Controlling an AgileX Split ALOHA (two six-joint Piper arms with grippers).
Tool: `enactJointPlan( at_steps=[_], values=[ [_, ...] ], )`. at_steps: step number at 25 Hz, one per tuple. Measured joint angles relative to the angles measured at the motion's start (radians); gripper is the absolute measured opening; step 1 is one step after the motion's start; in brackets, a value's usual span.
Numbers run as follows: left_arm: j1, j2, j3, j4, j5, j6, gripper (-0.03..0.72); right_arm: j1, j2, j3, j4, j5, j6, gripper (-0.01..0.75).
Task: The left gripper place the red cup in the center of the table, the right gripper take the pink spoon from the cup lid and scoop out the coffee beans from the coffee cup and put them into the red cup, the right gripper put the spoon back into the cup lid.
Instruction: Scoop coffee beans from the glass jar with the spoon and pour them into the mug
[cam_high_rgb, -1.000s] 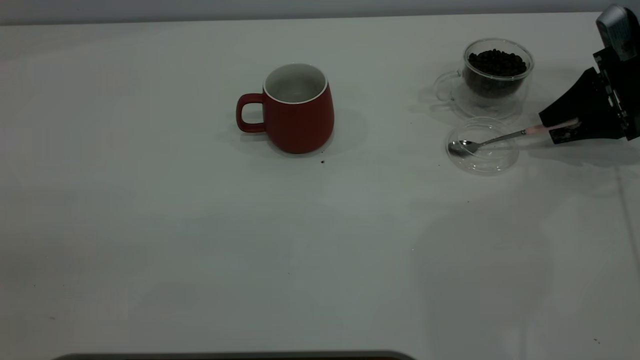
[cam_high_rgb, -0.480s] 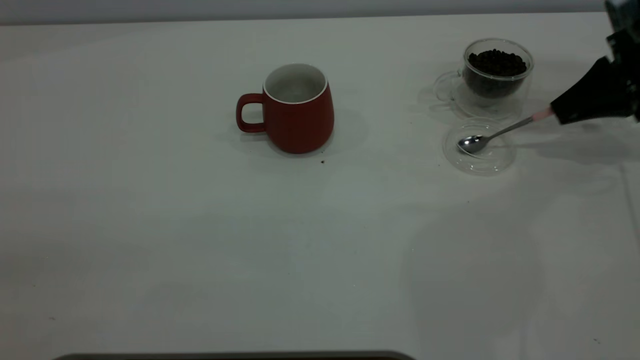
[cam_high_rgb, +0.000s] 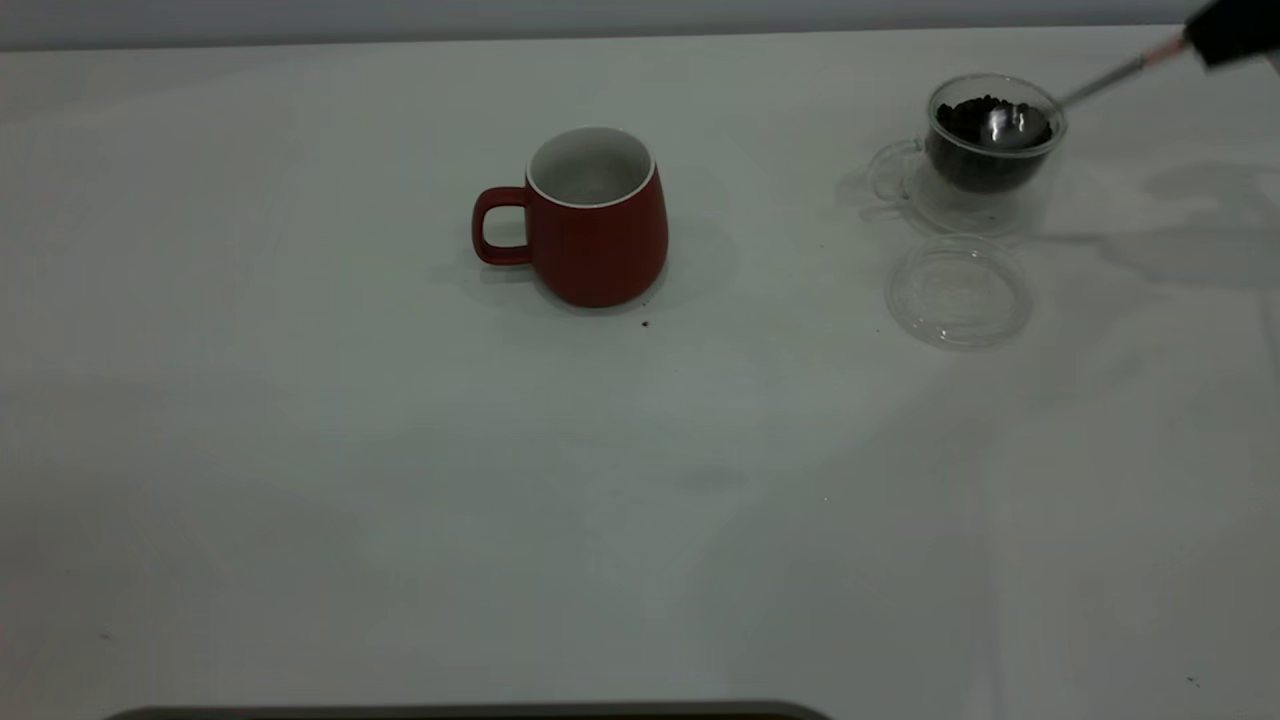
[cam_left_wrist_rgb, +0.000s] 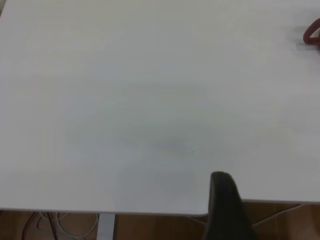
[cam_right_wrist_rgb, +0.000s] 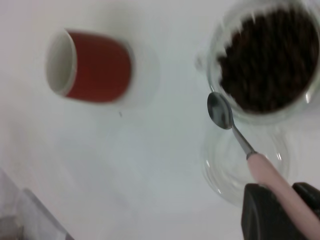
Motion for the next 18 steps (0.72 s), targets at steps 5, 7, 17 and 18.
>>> enactJointPlan(
  at_steps=[5,7,17,18],
  values=[
    [0.0,0.0,0.0,0.0,0.0,0.0,0.505,0.018,-0.021,0.0,0.058,0.008,-0.014,0.102],
    [0.0,0.0,0.0,0.0,0.0,0.0,0.505,0.021,-0.012,0.0,0.062,-0.001,-0.015,0.102],
    [0.0,0.0,0.0,0.0,0.0,0.0,0.505,0.021,0.082,0.0,0.071,-0.116,0.004,0.102],
    [0.0,0.0,0.0,0.0,0.0,0.0,0.505,0.021,0.091,0.0,0.078,-0.116,0.004,0.102]
  ],
)
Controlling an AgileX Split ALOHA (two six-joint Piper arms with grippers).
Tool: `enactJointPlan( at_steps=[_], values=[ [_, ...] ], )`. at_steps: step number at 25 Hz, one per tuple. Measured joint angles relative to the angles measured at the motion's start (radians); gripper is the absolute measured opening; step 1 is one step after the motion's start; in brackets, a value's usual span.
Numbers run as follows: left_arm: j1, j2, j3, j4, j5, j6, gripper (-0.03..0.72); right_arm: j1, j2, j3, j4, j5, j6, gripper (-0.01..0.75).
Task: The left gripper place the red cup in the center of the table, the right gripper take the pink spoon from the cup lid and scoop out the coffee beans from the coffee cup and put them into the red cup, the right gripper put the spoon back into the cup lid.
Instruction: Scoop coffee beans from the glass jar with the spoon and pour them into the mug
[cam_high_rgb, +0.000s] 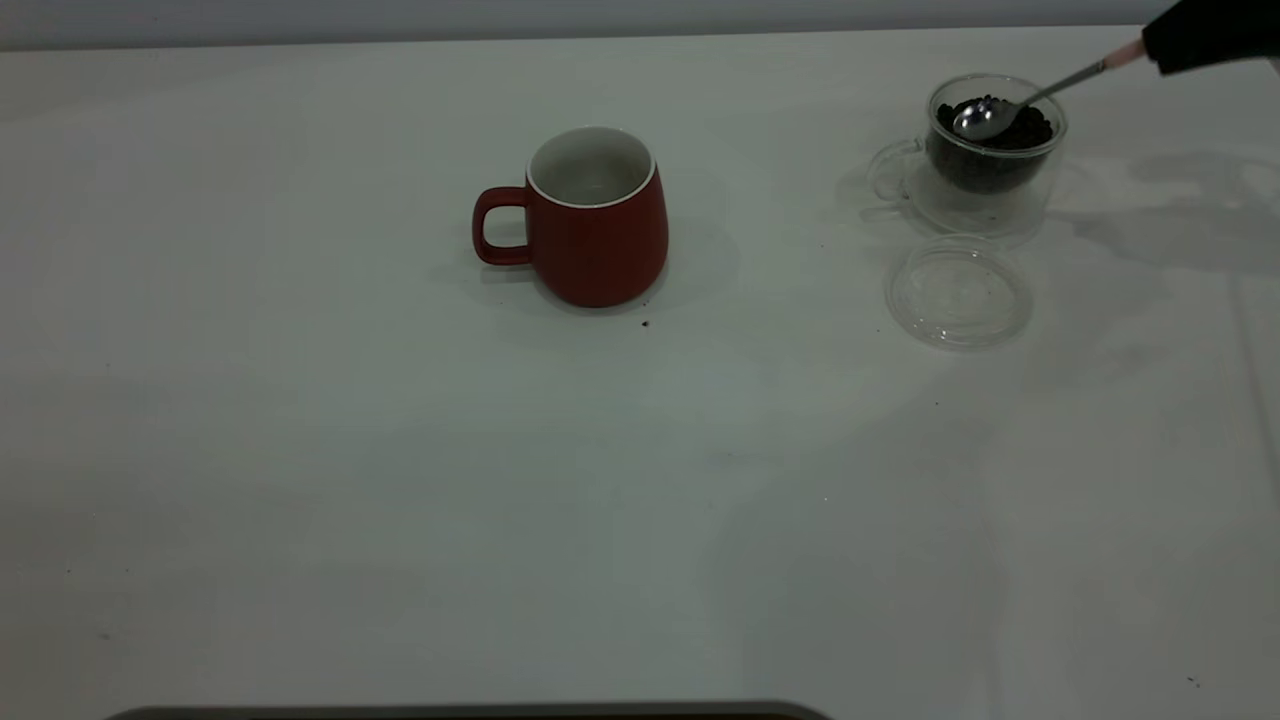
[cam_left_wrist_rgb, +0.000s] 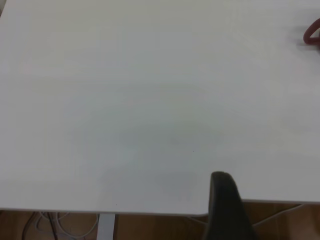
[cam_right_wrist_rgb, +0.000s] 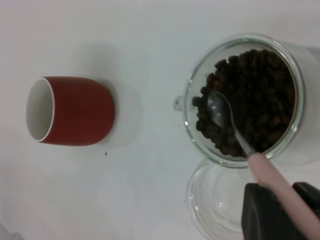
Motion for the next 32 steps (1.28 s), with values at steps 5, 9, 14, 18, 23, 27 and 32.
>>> enactJointPlan(
  at_steps=[5,9,14,18,23,27,32],
  values=[
    [0.0,0.0,0.0,0.0,0.0,0.0,0.505,0.0,0.039,0.0,0.041,-0.003,0.002,0.102],
    [0.0,0.0,0.0,0.0,0.0,0.0,0.505,0.0,0.068,0.0,0.047,-0.003,0.035,0.102],
    [0.0,0.0,0.0,0.0,0.0,0.0,0.505,0.0,0.078,0.0,0.047,-0.003,0.059,0.102],
    [0.0,0.0,0.0,0.0,0.0,0.0,0.505,0.0,0.078,0.0,0.048,-0.003,0.075,0.102],
    [0.0,0.0,0.0,0.0,0.0,0.0,0.505,0.0,0.078,0.0,0.048,-0.003,0.092,0.102],
    [0.0,0.0,0.0,0.0,0.0,0.0,0.505,-0.002,0.078,0.0,0.049,0.006,0.144,0.102],
    [0.0,0.0,0.0,0.0,0.0,0.0,0.505,-0.019,0.078,0.0,0.064,0.043,0.166,0.102]
  ],
)
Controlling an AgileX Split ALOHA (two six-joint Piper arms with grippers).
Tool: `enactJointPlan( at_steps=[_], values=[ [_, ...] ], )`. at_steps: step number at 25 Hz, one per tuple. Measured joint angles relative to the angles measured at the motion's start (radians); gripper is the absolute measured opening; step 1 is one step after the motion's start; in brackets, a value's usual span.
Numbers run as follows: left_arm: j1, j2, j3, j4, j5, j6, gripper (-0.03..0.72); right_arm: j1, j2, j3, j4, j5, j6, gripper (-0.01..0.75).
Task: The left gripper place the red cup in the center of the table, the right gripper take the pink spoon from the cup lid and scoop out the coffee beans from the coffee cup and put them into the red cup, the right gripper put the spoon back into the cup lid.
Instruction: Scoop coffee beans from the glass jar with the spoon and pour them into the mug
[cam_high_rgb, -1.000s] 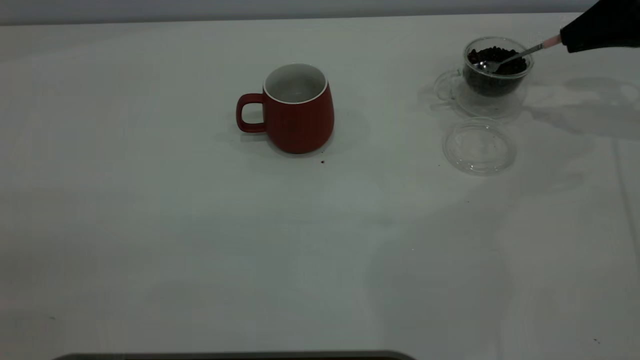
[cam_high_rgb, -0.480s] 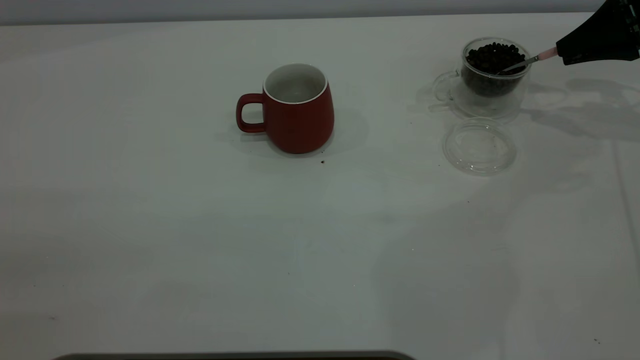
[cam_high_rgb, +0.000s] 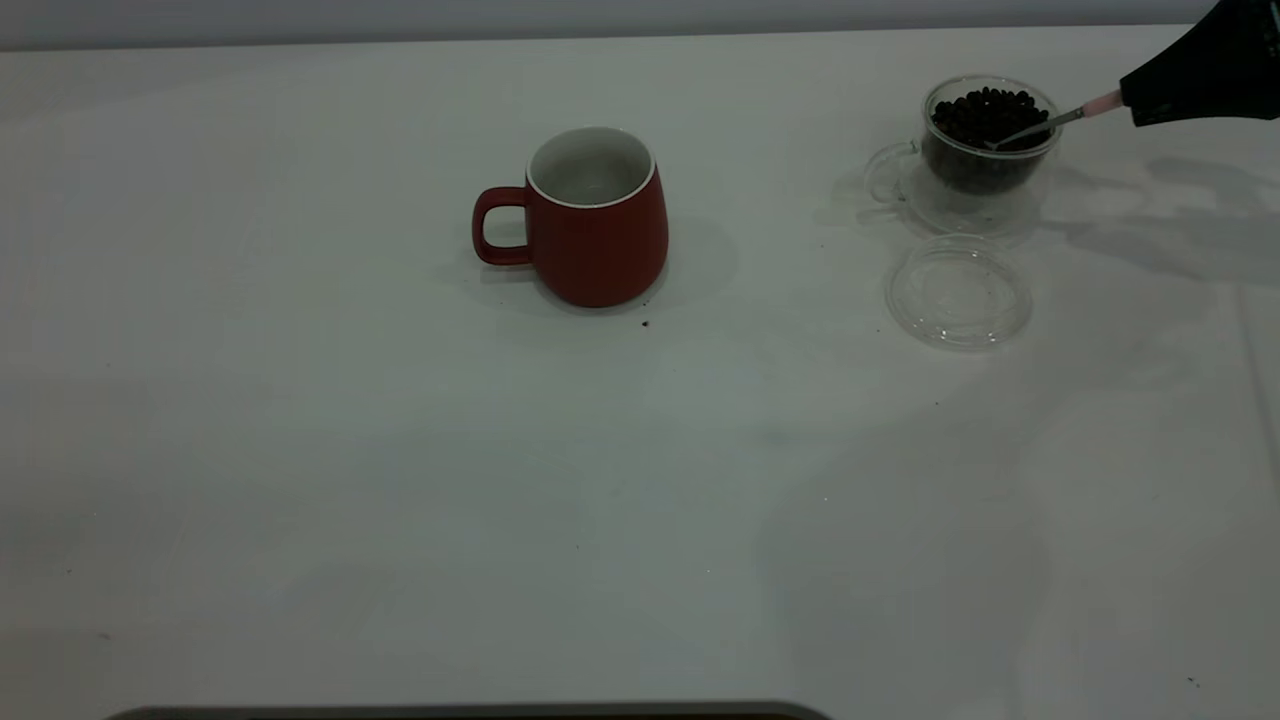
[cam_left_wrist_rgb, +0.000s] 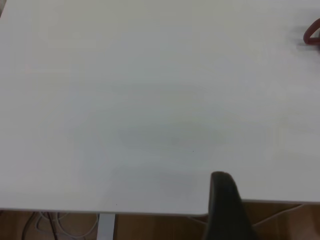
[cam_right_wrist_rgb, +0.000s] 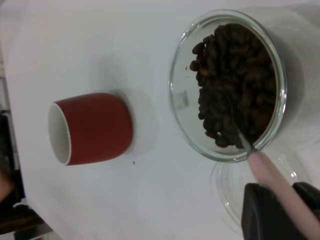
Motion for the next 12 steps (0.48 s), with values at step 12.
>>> enactJointPlan(
  at_steps=[12],
  values=[
    [0.0,0.0,0.0,0.0,0.0,0.0,0.505,-0.045,0.002,0.0,0.056,0.044,0.043,0.102]
  ],
)
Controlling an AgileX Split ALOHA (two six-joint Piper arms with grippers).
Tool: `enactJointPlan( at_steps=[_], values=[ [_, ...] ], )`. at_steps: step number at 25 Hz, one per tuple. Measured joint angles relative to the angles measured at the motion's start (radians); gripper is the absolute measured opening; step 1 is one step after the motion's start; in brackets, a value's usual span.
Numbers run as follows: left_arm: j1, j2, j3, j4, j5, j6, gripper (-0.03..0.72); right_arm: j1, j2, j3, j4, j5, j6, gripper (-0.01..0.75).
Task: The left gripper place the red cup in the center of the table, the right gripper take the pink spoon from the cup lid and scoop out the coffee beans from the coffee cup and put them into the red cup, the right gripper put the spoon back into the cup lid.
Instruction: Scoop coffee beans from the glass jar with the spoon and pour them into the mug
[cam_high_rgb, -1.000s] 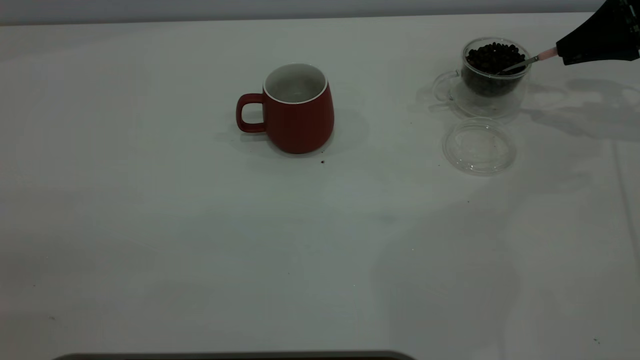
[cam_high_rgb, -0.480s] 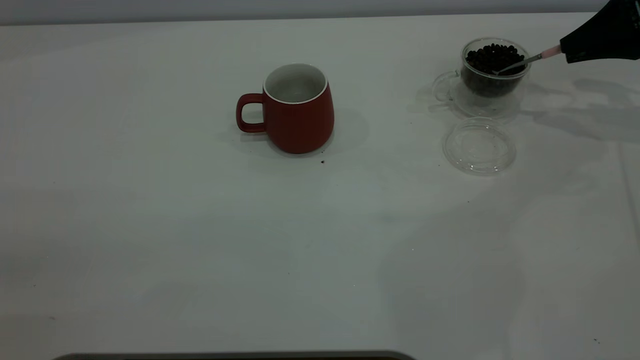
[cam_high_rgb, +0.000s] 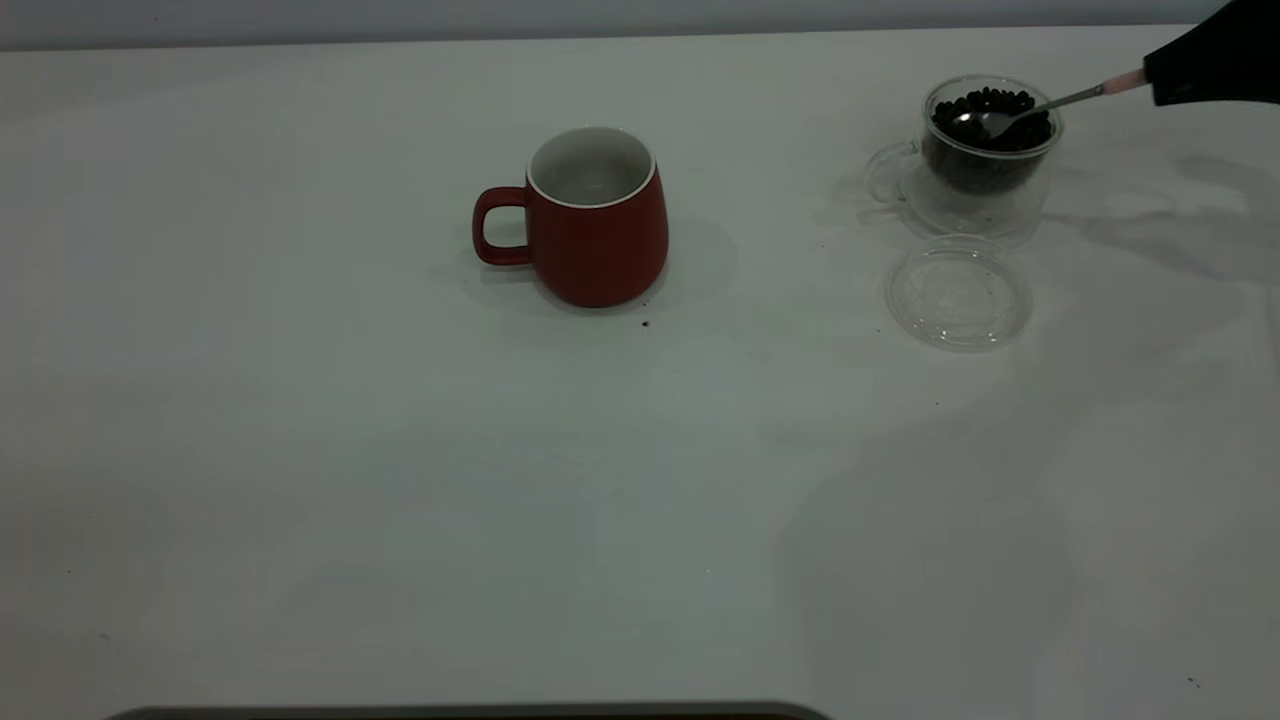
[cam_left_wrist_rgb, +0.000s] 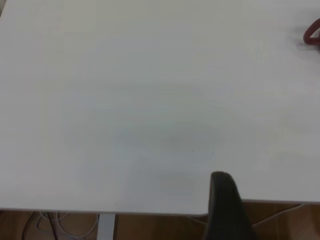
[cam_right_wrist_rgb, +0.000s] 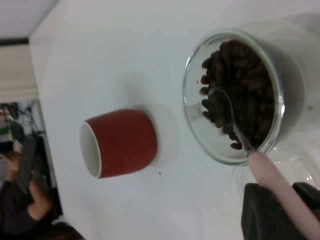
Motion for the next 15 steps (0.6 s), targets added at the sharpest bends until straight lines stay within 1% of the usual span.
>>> enactJointPlan(
  at_steps=[5,11,15],
  values=[
    [0.0,0.0,0.0,0.0,0.0,0.0,0.505,-0.038,0.008,0.0,0.01,0.015,0.02,0.102],
    [0.0,0.0,0.0,0.0,0.0,0.0,0.505,-0.038,0.008,0.0,0.037,0.017,0.042,0.102],
    [0.0,0.0,0.0,0.0,0.0,0.0,0.505,-0.038,0.008,0.0,0.043,0.017,0.094,0.102]
  ],
)
